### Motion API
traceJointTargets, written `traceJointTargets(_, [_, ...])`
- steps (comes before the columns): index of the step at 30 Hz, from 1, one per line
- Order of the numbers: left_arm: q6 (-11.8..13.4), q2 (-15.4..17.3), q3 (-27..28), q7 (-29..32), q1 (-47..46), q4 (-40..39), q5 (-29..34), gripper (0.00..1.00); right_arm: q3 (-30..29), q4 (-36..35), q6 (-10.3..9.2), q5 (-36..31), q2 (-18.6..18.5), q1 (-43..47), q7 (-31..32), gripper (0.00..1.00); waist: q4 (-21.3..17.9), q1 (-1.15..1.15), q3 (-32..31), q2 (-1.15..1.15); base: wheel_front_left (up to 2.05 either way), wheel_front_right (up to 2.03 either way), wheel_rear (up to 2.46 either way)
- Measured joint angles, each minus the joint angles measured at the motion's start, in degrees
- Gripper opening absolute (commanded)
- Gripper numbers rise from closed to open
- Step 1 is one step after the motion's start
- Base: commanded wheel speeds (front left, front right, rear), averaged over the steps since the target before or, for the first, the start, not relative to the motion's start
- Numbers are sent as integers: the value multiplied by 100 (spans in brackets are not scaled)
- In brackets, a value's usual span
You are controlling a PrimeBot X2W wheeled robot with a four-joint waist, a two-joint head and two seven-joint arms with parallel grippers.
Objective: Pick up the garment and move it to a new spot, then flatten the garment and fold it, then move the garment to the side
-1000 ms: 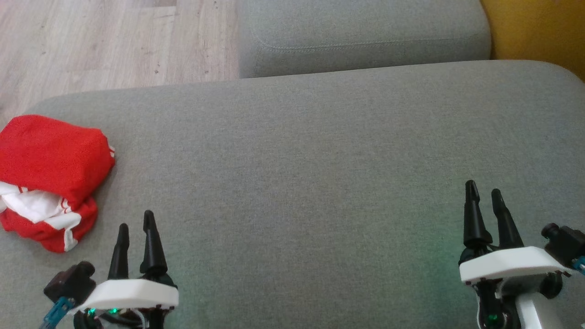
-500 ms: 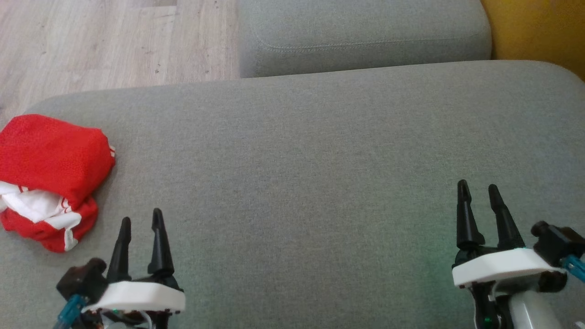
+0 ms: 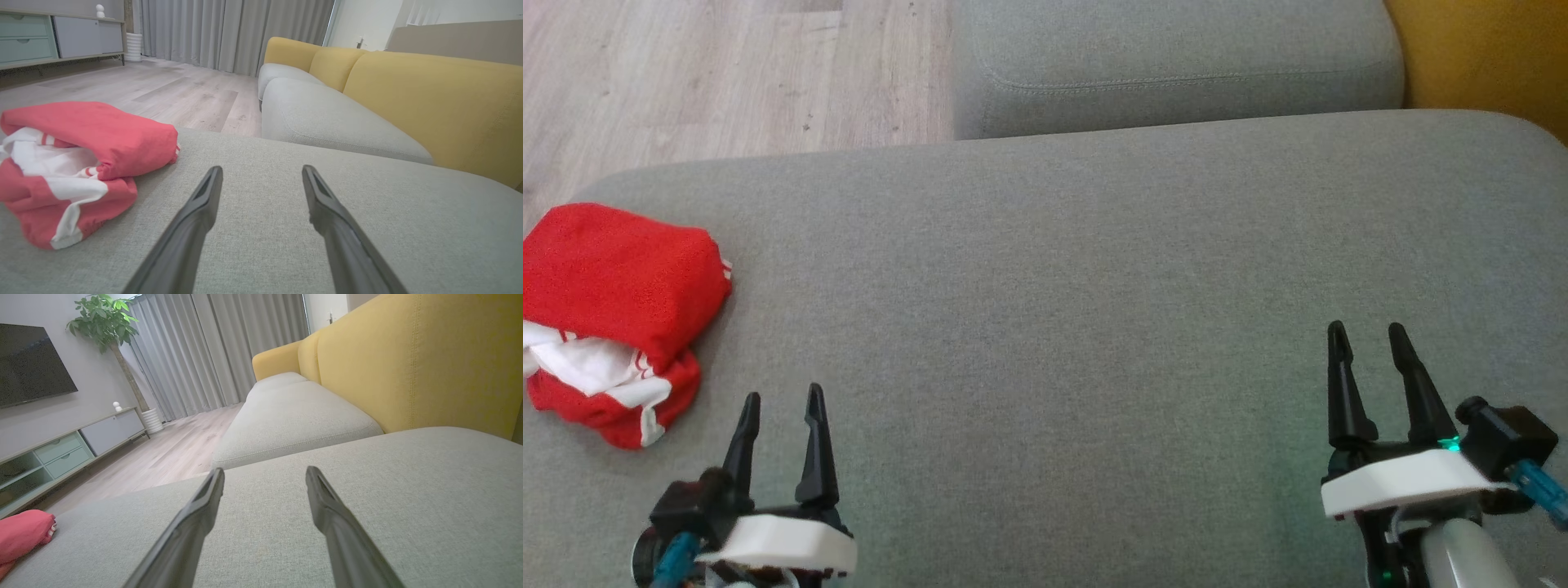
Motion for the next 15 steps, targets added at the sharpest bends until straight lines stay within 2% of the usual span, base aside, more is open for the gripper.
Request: traceJointTargets(15, [49, 124, -60, -303, -8, 517, 770, 100, 81, 127, 23, -515, -10, 0, -280, 100, -11, 0, 24, 0, 0, 0, 0])
